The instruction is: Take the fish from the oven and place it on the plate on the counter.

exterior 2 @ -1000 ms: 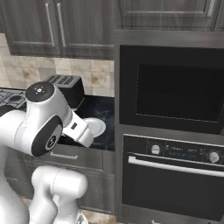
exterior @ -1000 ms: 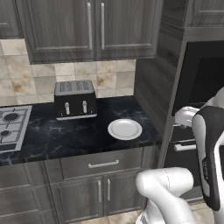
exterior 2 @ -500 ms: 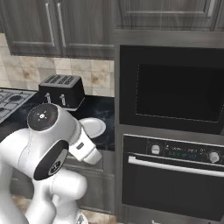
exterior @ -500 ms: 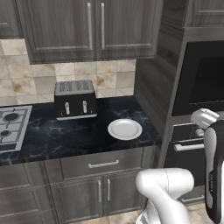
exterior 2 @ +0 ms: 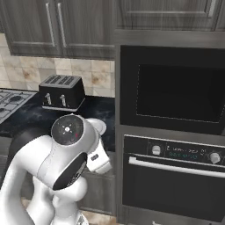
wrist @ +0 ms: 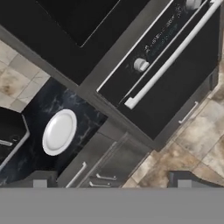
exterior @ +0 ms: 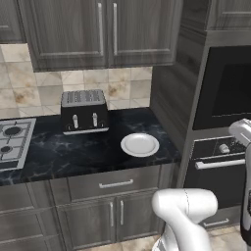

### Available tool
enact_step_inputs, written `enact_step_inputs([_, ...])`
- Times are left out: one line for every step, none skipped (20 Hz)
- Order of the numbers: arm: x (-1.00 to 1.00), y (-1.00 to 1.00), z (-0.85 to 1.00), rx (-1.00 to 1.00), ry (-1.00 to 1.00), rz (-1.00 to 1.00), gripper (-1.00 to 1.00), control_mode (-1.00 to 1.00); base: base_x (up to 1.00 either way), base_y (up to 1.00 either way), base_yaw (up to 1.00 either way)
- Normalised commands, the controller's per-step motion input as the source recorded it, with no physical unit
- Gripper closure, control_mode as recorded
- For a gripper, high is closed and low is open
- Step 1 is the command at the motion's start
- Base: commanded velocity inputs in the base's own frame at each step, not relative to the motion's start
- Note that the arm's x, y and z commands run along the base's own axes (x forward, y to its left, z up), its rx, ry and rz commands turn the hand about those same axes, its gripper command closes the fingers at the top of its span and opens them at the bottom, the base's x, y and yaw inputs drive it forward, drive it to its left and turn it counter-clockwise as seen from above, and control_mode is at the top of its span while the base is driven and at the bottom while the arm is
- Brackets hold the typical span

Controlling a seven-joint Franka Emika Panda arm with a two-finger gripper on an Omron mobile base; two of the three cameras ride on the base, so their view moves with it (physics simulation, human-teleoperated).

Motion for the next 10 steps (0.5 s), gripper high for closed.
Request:
enact_step_inputs([0.0, -0.27, -0.19, 0.2, -0.14, -0.04, -1.0, -1.0, 0.0, 0.0, 0.0])
enact_step_inputs([0.0, -0.21, -0.26, 0.19, -0.13, -0.04, -1.0, -1.0, 0.0, 0.0, 0.0])
enact_step_inputs([0.0, -0.13, -0.34, 0.17, -0.11, -0.05, -1.0, -1.0, 0.0, 0.0, 0.0])
enact_step_inputs([0.01, -0.19, -0.31, 0.15, -0.07, -0.04, -1.0, -1.0, 0.0, 0.0, 0.0])
enact_step_inputs([0.0, -0.29, -0.27, 0.15, -0.08, -0.04, -1.0, -1.0, 0.0, 0.0, 0.0])
enact_step_inputs([0.0, -0.29, -0.3, 0.15, -0.12, -0.04, -1.0, -1.0, 0.0, 0.0, 0.0])
enact_step_inputs([0.0, -0.26, -0.25, 0.13, -0.14, -0.05, -1.0, -1.0, 0.0, 0.0, 0.0])
enact_step_inputs([0.0, -0.21, -0.21, 0.1, -0.18, -0.04, -1.0, -1.0, 0.0, 0.0, 0.0])
enact_step_inputs([0.0, -0.23, -0.22, 0.1, -0.18, -0.04, -1.0, -1.0, 0.0, 0.0, 0.0])
enact_step_inputs([0.0, -0.24, -0.28, 0.11, -0.17, -0.04, -1.0, -1.0, 0.0, 0.0, 0.0])
